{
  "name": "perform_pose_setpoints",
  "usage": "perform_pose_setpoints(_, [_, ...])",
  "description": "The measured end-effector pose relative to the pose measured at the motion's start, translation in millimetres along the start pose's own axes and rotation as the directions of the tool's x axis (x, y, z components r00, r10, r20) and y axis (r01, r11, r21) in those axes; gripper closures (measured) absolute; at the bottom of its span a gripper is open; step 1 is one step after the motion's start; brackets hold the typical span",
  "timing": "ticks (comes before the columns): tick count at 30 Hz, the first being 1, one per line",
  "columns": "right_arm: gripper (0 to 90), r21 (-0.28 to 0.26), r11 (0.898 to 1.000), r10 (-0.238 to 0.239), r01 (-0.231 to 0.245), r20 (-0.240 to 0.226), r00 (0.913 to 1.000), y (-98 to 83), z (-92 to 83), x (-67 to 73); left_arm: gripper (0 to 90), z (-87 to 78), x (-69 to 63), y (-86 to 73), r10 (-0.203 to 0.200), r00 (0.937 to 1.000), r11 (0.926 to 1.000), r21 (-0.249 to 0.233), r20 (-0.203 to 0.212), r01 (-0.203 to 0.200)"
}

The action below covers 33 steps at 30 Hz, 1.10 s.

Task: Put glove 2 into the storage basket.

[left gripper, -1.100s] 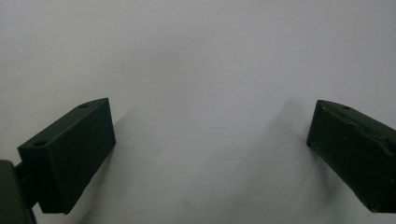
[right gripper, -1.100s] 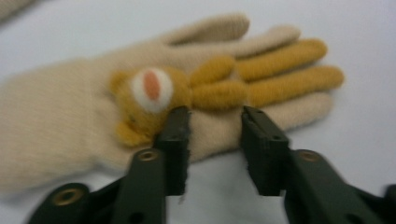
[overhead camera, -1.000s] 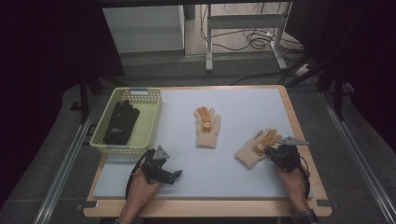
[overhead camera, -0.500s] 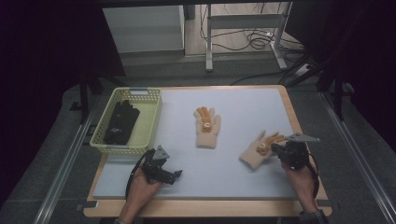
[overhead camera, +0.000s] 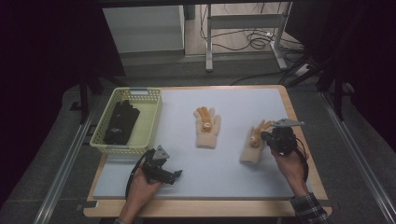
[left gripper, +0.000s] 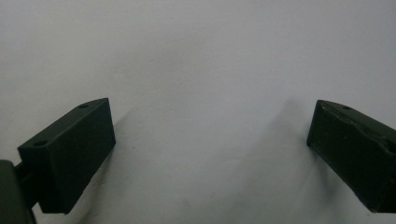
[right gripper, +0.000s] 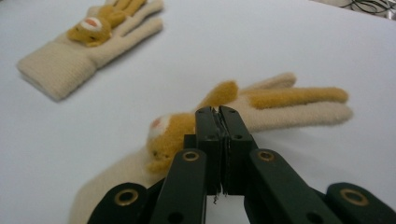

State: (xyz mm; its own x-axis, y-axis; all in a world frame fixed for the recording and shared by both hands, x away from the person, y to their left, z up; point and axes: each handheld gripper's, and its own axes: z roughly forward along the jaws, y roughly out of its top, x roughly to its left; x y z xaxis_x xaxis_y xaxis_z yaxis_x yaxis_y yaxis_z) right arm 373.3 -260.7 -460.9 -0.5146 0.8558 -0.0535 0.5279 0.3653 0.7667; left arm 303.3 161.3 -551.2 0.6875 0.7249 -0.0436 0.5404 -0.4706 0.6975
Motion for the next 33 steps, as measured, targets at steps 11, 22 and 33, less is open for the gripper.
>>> perform_pose_setpoints(11, [86.6, 0.011, 0.999, -0.043, 0.044, -0.069, 0.9967, 31.5, 26.2, 32.1, 1.1, -0.2, 0.2, 0.0, 0.003, 1.0000, 1.0000, 0.001, 0.000, -0.003])
perform_pose_setpoints(22, [85.5, 0.012, 0.996, -0.081, 0.085, -0.206, 0.9752, 45.7, 49.2, 77.6, 1.1, -0.2, 0.3, 0.0, 0.006, 1.0000, 1.0000, 0.001, -0.001, -0.006])
perform_pose_setpoints(33, [73.6, 0.006, 0.996, -0.083, 0.088, -0.257, 0.9629, 50.9, 64.0, 90.8, 1.2, -0.2, 0.3, 0.0, 0.006, 1.0000, 1.0000, 0.000, -0.002, -0.006])
